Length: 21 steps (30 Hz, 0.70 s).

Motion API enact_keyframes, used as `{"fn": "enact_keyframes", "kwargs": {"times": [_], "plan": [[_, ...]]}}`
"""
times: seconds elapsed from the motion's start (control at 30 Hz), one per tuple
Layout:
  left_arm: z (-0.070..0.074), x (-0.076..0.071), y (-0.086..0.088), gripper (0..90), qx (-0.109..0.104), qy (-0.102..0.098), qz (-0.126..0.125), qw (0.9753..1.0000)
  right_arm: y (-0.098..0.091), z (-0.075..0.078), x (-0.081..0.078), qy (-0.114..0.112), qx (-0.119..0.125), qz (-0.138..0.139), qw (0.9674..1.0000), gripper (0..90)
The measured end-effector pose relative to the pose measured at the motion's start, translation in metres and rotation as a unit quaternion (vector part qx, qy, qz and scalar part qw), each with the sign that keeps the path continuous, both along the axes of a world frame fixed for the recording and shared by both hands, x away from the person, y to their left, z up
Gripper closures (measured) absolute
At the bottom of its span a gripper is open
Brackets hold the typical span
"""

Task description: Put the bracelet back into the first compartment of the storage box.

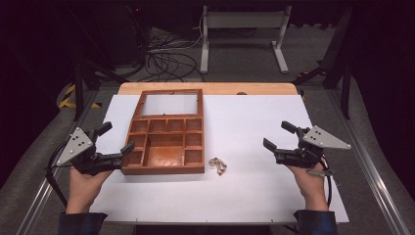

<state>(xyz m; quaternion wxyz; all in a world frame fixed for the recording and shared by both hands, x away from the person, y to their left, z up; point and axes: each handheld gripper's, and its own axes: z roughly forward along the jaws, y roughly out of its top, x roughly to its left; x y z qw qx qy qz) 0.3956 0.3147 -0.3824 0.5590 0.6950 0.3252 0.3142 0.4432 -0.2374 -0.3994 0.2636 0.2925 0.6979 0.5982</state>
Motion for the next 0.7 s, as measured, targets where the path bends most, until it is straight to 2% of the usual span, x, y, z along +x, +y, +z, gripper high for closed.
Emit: {"fn": "enact_keyframes", "kwargs": {"times": [0.13,0.27,0.4,0.5,0.7], "plan": [[0.0,0.0,-0.001,5.1,0.003,0.003,0.001,1.0,0.007,-0.003,0.003,0.01,-0.013,0.004,0.9999,20.0],[0.0,-0.001,0.0,5.1,0.003,0.002,0.001,1.0,0.023,-0.009,0.007,0.025,-0.034,0.004,0.9991,27.1],[0.0,-0.001,0.0,5.1,0.001,0.002,0.001,1.0,0.035,-0.013,0.009,0.032,-0.052,0.008,0.9981,28.9],[0.001,-0.002,0.001,5.2,0.003,0.001,0.0,1.0,0.044,-0.018,0.01,0.029,-0.071,0.009,0.997,31.8],[0.001,-0.002,0.0,5.2,0.005,0.006,-0.002,1.0,0.061,-0.028,0.014,0.05,-0.087,0.03,0.9945,31.9]]}}
